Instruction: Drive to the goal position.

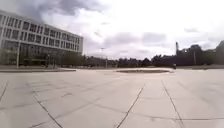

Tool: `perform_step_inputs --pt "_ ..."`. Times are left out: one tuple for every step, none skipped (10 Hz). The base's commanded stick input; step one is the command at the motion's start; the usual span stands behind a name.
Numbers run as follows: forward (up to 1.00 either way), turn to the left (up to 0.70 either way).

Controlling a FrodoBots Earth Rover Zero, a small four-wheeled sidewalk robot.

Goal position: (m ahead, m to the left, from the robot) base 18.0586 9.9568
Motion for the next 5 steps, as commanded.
perform_step_inputs --pt "0.70 0.00" --pt "0.70 0.00" --pt "0.70 0.00" --pt "0.70 0.00" --pt "0.70 0.00"
